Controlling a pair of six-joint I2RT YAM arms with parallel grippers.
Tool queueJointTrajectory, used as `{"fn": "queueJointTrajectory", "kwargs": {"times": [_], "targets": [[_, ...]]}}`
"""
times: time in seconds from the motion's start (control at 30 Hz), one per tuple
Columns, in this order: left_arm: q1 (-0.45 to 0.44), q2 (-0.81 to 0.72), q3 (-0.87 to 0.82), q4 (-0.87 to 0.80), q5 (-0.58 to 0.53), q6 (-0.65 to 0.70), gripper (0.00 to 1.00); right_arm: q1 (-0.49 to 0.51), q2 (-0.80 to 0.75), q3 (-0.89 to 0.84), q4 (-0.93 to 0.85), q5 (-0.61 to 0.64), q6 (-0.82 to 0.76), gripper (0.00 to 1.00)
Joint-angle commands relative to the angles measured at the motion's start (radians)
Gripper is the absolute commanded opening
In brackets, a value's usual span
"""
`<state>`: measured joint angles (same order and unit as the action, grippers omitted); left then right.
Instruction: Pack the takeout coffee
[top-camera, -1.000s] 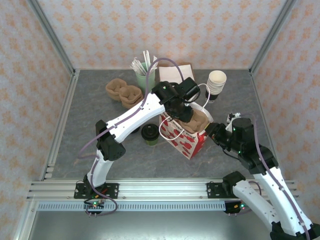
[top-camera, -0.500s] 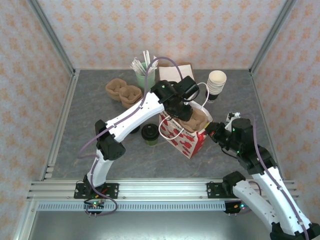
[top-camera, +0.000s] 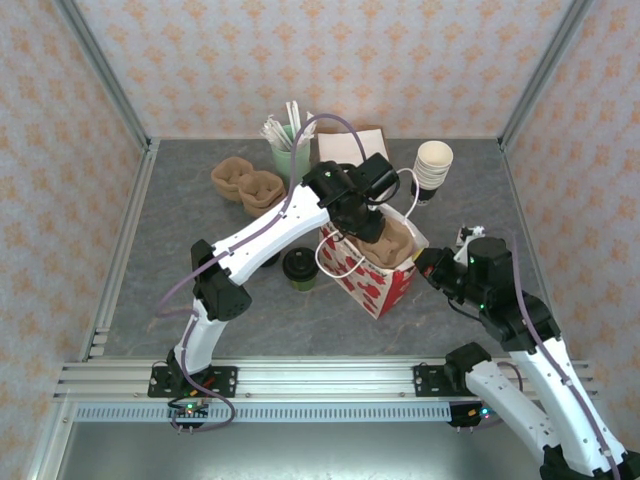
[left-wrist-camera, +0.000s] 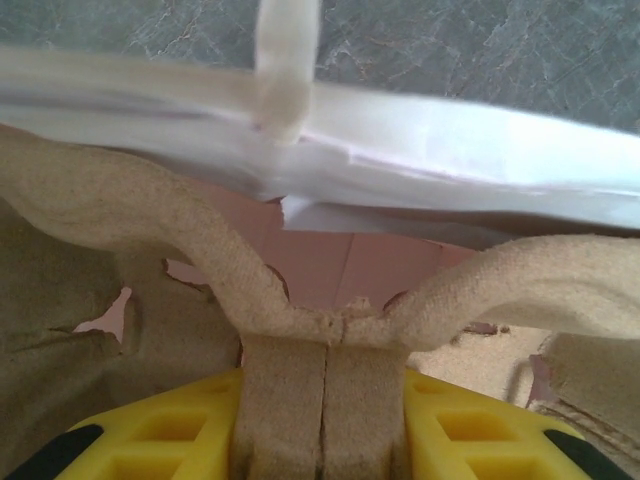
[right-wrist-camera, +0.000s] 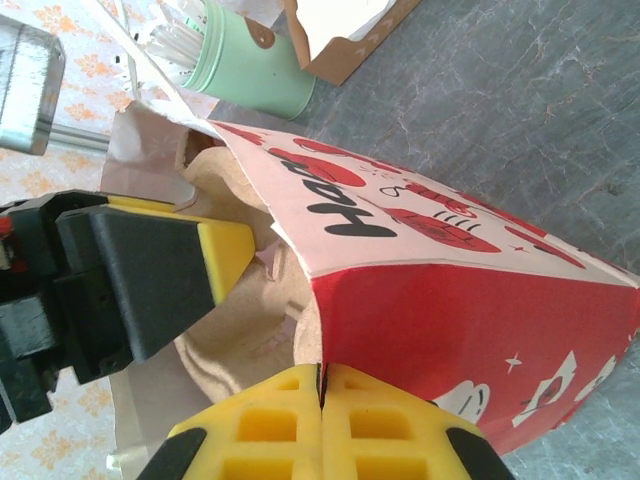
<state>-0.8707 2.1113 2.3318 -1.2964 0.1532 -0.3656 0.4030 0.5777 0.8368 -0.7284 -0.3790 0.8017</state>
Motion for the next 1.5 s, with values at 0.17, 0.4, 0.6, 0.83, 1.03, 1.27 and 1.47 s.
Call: {"fn": "queueJointTrajectory", "kwargs": {"times": [0.17,0.4,0.6,0.83,1.03,1.27,1.47], "targets": [[0.007,0.028,-0.006,-0.031,-0.048,0.007,0.37,-0.001,-0.001,0.051,-0.058,-0.046,-0.036,0.00],[-0.003,0.030,-0.014,-0.041,-0.011,0.040,0.37,0.000,0.031,0.102,-0.094,-0.028,-0.071,0.16],[-0.014,0.033,0.003,-0.085,-0.021,0.088,0.37,0.000,0.047,0.197,-0.153,0.075,-0.188,0.24],[-0.023,0.042,0.005,-0.089,-0.040,0.131,0.37,-0.002,0.117,0.263,-0.125,0.190,-0.354,0.32],[-0.031,0.038,-0.021,-0.013,-0.054,0.142,0.37,-0.013,0.214,0.234,0.064,0.079,-0.443,0.33],[-0.031,0.060,-0.025,-0.001,-0.040,0.194,0.38,-0.092,0.348,0.248,0.126,-0.046,-0.549,0.35],[-0.032,0.059,-0.037,0.015,-0.029,0.220,0.39,-0.207,0.440,0.281,0.118,-0.236,-0.621,0.42]]}}
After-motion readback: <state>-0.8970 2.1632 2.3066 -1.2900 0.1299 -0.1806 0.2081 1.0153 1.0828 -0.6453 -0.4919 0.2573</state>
